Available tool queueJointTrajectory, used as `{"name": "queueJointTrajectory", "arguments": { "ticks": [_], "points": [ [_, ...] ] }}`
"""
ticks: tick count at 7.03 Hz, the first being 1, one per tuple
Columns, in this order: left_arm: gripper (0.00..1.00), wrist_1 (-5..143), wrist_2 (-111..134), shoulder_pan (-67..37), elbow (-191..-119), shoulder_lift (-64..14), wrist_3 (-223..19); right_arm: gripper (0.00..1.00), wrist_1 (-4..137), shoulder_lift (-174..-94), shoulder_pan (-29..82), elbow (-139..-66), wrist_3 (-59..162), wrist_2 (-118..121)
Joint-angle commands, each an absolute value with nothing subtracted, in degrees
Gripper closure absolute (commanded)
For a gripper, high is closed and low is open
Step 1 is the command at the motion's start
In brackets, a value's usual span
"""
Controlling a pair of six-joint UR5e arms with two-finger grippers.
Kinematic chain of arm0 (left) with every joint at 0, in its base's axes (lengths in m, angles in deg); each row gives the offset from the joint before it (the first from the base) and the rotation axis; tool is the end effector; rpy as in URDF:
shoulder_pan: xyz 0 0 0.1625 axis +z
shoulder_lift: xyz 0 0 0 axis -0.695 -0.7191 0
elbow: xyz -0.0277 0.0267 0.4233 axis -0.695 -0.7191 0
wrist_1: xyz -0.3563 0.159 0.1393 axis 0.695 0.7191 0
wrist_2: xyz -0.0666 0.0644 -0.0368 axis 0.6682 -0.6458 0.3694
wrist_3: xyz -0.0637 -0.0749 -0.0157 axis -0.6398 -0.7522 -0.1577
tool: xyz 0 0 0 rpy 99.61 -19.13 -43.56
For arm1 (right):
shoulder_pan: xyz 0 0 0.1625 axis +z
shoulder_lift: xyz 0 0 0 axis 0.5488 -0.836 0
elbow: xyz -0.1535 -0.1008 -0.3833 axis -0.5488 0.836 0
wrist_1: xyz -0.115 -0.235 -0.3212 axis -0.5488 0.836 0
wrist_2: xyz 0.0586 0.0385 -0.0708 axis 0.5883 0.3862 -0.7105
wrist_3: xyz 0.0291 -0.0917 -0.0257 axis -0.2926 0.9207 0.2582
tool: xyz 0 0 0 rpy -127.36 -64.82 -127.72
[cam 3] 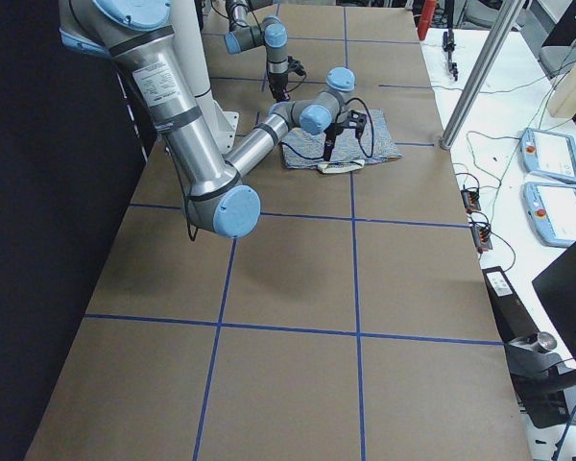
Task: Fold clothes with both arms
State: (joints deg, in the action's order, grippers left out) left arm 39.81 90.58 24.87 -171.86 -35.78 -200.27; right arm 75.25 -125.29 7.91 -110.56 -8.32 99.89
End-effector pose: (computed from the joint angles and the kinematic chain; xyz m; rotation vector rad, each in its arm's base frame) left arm 0.5442 -0.3112 0.2318 -0.1999 0.8042 -0.6195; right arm -0.4255 -0.4806 0.2707 -0.1093 -0.9153 0.2291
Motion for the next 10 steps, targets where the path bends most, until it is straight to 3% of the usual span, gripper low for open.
{"name": "queueJointTrajectory", "arguments": {
  "ticks": [1, 4, 7, 10],
  "points": [
    [1.00, 39.75, 90.51, 24.95, -172.03, -34.30, -198.95, 0.00, 75.44, -126.01, -1.78, -116.45, -27.37, 92.85],
    [1.00, 40.01, 90.25, 24.78, -171.85, -33.06, -197.28, 0.00, 75.61, -124.95, -10.25, -115.42, -35.26, 82.13],
    [1.00, 40.02, 90.34, 24.60, -172.29, -33.23, -197.28, 0.00, 75.35, -119.62, -9.99, -107.54, -42.02, 81.22],
    [1.00, 40.01, 90.34, 24.69, -172.82, -33.32, -197.28, 0.00, 75.87, -119.85, -9.99, -105.66, -43.44, 81.31]
  ]
}}
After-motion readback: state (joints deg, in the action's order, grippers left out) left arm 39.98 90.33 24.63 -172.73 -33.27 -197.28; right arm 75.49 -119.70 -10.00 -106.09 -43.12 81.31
